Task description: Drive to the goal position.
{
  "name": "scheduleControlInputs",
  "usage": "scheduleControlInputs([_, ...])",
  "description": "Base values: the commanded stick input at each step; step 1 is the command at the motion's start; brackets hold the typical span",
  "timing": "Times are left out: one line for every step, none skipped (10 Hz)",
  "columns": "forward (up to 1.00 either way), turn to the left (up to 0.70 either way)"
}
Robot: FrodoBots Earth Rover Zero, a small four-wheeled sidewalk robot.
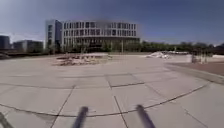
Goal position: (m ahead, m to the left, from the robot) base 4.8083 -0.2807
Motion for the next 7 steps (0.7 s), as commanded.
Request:
scheduleControlInputs([0.70, 0.00])
scheduleControlInputs([0.70, 0.00])
scheduleControlInputs([0.70, 0.00])
scheduleControlInputs([0.70, 0.00])
scheduleControlInputs([0.70, 0.00])
scheduleControlInputs([0.70, 0.00])
scheduleControlInputs([0.70, 0.00])
